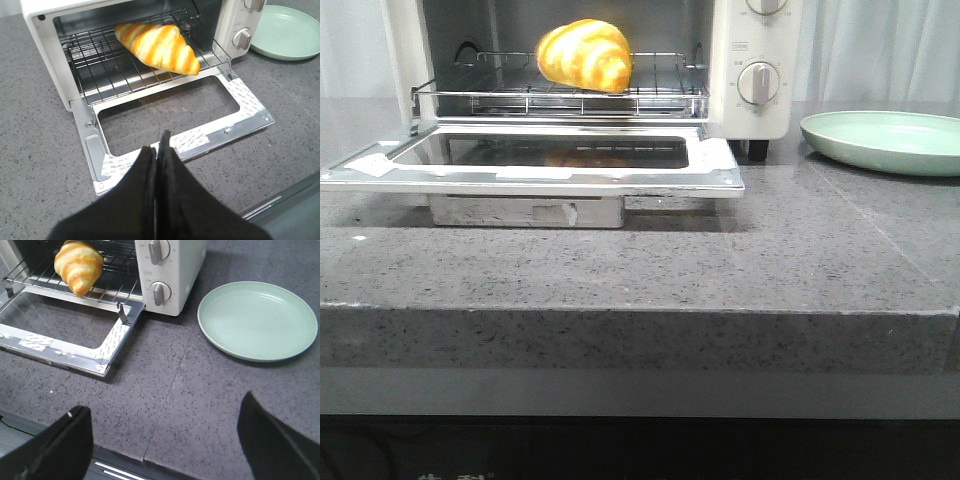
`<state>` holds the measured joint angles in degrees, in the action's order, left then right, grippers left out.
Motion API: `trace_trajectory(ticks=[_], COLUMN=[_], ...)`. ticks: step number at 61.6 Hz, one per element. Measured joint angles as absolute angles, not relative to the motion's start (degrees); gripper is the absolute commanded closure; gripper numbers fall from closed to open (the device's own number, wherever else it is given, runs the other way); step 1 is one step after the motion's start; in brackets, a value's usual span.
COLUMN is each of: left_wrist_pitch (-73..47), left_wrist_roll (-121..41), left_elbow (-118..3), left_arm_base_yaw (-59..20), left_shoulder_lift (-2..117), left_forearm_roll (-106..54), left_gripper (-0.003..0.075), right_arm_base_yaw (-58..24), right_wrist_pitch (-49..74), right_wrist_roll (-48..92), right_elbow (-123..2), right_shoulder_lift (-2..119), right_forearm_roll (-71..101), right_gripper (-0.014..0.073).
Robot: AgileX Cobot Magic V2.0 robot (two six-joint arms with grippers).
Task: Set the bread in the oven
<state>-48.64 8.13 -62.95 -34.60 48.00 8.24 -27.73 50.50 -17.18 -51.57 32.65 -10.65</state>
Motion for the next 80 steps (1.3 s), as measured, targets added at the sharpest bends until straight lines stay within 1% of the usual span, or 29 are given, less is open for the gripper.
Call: trace_trajectory(ticks=[9, 19, 21, 24, 27, 29, 32, 34, 35, 38, 39, 42, 44, 46, 80], left_wrist_pitch=[-48.74, -48.74, -48.74, -48.74, -48.78, -48.78, -48.78, -48.78, -48.88, -48.88, -48.88, -48.88, -48.88, -48.88, -49.11], left_wrist_roll=[8.13, 8.13, 8.13, 8.13, 8.13, 8.13, 8.13, 8.13, 8.13, 8.13, 8.13, 8.13, 8.13, 8.13, 8.13], left_elbow=[-62.95, -62.95, -62.95, -62.95, -62.95, -62.95, -62.95, -62.95, -62.95, -62.95, -62.95, -62.95, -62.95, -62.95, -62.95], left_arm_base_yaw=[-34.6, -34.6, -34.6, -34.6, -34.6, -34.6, -34.6, -34.6, -34.6, -34.6, -34.6, -34.6, -34.6, -34.6, -34.6], left_shoulder_lift=[48.0, 48.0, 48.0, 48.0, 48.0, 48.0, 48.0, 48.0, 48.0, 48.0, 48.0, 48.0, 48.0, 48.0, 50.2], left_forearm_roll=[8.24, 8.24, 8.24, 8.24, 8.24, 8.24, 8.24, 8.24, 8.24, 8.24, 8.24, 8.24, 8.24, 8.24, 8.24], left_gripper=[0.0738, 0.0738, 0.0738, 0.0738, 0.0738, 0.0738, 0.0738, 0.0738, 0.0738, 0.0738, 0.0738, 0.0738, 0.0738, 0.0738, 0.0738], right_arm_base_yaw=[-27.73, -27.73, -27.73, -27.73, -27.73, -27.73, -27.73, -27.73, -27.73, -27.73, -27.73, -27.73, -27.73, -27.73, -27.73], right_wrist_pitch=[55.08, 55.88, 56.1, 56.31, 56.7, 56.7, 56.82, 56.82, 56.82, 56.82, 56.82, 56.82, 56.82, 56.82, 57.32], right_wrist_roll=[-16.83, -16.68, -16.68, -16.68, -16.68, -16.68, -16.68, -16.68, -16.68, -16.68, -16.68, -16.68, -16.68, -16.68, -16.68], right_elbow=[-51.31, -51.31, -51.31, -51.31, -51.31, -51.31, -51.31, -51.31, -51.31, -51.31, -51.31, -51.31, -51.31, -51.31, -51.31], right_shoulder_lift=[31.76, 31.76, 31.76, 31.76, 31.76, 31.76, 31.76, 31.76, 31.76, 31.76, 31.76, 31.76, 31.76, 31.76, 31.76], right_forearm_roll=[-10.65, -10.75, -10.75, -10.75, -10.75, -10.75, -10.75, -10.75, -10.75, -10.75, -10.75, -10.75, -10.75, -10.75, -10.65], right_gripper=[-0.001, -0.001, -0.0007, 0.0021, 0.0085, 0.0153, 0.0289, 0.0362, 0.0417, 0.0521, 0.0571, 0.0673, 0.0717, 0.0706, 0.0712])
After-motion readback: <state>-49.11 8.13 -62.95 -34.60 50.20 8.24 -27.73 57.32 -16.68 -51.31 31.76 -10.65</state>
